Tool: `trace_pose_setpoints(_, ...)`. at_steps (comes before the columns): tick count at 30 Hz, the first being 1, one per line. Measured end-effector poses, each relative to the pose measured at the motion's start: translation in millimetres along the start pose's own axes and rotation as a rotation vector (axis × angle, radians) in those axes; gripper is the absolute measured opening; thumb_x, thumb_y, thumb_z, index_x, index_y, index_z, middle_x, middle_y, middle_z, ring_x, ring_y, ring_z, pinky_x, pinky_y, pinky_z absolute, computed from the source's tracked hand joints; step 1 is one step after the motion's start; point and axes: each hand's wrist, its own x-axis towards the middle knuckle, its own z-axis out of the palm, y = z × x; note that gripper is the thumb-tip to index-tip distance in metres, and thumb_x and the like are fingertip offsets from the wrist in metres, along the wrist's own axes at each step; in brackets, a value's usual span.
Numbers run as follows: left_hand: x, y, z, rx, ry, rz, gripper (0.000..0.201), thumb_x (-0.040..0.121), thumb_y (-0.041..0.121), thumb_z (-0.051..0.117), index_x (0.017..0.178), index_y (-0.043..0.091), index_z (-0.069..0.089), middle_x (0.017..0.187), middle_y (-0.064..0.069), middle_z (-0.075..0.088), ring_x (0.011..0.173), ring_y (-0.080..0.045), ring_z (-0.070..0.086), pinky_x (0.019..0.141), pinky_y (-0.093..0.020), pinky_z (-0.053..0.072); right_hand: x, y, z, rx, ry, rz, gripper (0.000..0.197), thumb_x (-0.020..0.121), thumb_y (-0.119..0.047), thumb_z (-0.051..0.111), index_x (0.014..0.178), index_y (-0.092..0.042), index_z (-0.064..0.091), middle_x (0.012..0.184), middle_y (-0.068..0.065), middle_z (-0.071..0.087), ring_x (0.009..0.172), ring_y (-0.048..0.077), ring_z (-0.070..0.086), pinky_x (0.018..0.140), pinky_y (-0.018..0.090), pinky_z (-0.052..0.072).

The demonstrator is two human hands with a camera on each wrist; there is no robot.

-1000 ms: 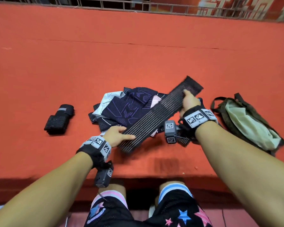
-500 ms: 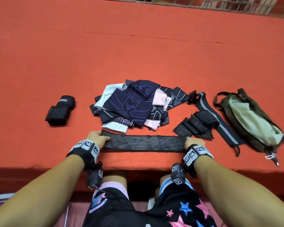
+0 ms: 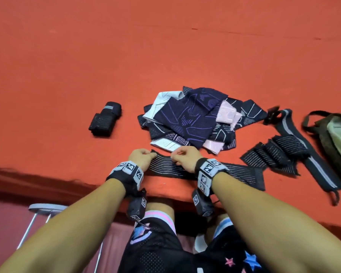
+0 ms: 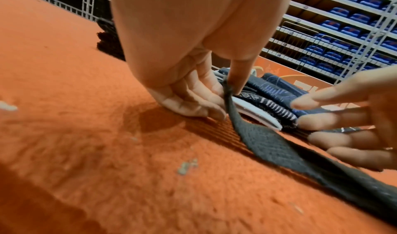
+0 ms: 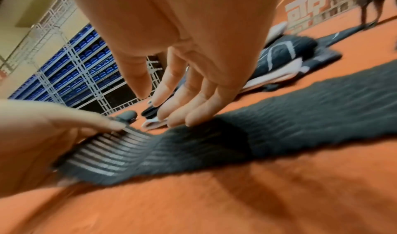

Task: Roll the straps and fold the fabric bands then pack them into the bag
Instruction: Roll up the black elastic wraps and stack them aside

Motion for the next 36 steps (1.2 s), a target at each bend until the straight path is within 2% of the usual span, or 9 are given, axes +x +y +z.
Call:
trace_pose_setpoints(4,-3,6,6,-0.084,-0.031,0.028,0.026,0.084,0.033,0.075,0.067,0.019,0.062,0.068,0.001,0.066,0.067,-0.018,0.06,0.068,-0.03,0.048,14,-4,24,-0.059,-0.001,0.054,0.015,0.085,-0.029,0.075,0.083,-0.014,0.075,0.083,0.001,0.072,0.077,0.013,0.063,0.077,0.026,0.049)
trace_pose_setpoints(7,-3,16,15,-0.235,-0.118,-0.053,0.029,0.09,0.041,0.066,0.072,0.018,0.069,0.076,0.0,0.071,0.071,-0.02,0.063,0.066,-0.031,0.053,17,-9,22,-0.032,-0.036,0.103,0.038,0.094,-0.042,0.062,0.093,-0.006,0.075,0.09,0.009,0.074,0.083,0.02,0.065,0.08,0.03,0.047)
trace_pose_setpoints(14,-8,9,26,-0.171,-0.121,-0.059,0.009,0.081,0.013,0.077,0.084,0.016,0.069,0.071,-0.007,0.07,0.059,-0.016,0.064,0.053,-0.024,0.052,14,9,13,0.084,0.006,0.079,0.031,0.092,-0.047,0.065,0.087,-0.018,0.073,0.082,-0.007,0.072,0.076,0.009,0.063,0.077,0.024,0.048)
trace_pose_setpoints(19,-12,-3,29,-0.071,-0.111,0.03,0.019,0.072,0.03,0.087,0.084,0.026,0.072,0.073,0.008,0.073,0.074,-0.014,0.07,0.076,-0.029,0.057,10,16,8,0.179,0.038,0.062,0.033,0.083,-0.047,0.071,0.089,-0.015,0.076,0.087,-0.002,0.076,0.088,0.017,0.07,0.086,0.03,0.054)
trace_pose_setpoints(21,-16,-5,30,0.005,-0.087,0.067,0.019,0.074,0.035,0.085,0.088,0.029,0.073,0.075,0.013,0.071,0.077,-0.008,0.068,0.074,-0.023,0.051,4,16,8,0.167,0.031,0.052,0.009,0.088,-0.021,0.072,0.096,-0.017,0.072,0.09,0.002,0.074,0.088,0.018,0.07,0.083,0.026,0.055)
trace_pose_setpoints(23,-19,-5,30,0.013,-0.077,0.076,0.017,0.076,0.038,0.083,0.087,0.03,0.073,0.075,0.015,0.071,0.078,-0.006,0.067,0.074,-0.022,0.051,3,17,9,0.152,0.016,0.037,0.027,0.086,0.006,0.065,0.099,-0.018,0.068,0.093,0.006,0.073,0.09,0.024,0.07,0.082,0.029,0.056)
trace_pose_setpoints(28,-19,-6,25,-0.033,-0.138,0.058,0.015,0.073,0.032,0.085,0.083,0.032,0.075,0.076,0.013,0.074,0.083,-0.011,0.072,0.087,-0.03,0.056,15,12,9,-0.04,0.091,0.045,0.031,0.084,0.005,0.067,0.08,-0.026,0.065,0.083,-0.001,0.07,0.082,0.02,0.067,0.08,0.028,0.055)
trace_pose_setpoints(33,-21,2,28,0.074,-0.152,0.035,0.011,0.077,0.032,0.083,0.082,0.026,0.075,0.078,0.009,0.072,0.077,-0.012,0.065,0.068,-0.023,0.046,13,13,12,-0.27,0.143,-0.003,0.02,0.082,-0.012,0.074,0.097,-0.023,0.067,0.1,-0.003,0.067,0.091,0.014,0.06,0.081,0.02,0.041)
trace_pose_setpoints(36,-21,5,32,0.132,-0.099,0.033,0.012,0.081,0.031,0.079,0.076,0.024,0.071,0.076,0.006,0.069,0.072,-0.012,0.062,0.062,-0.023,0.042,8,14,12,-0.288,0.192,-0.035,0.027,0.075,-0.023,0.078,0.098,-0.027,0.064,0.109,0.005,0.061,0.097,0.021,0.06,0.087,0.027,0.047)
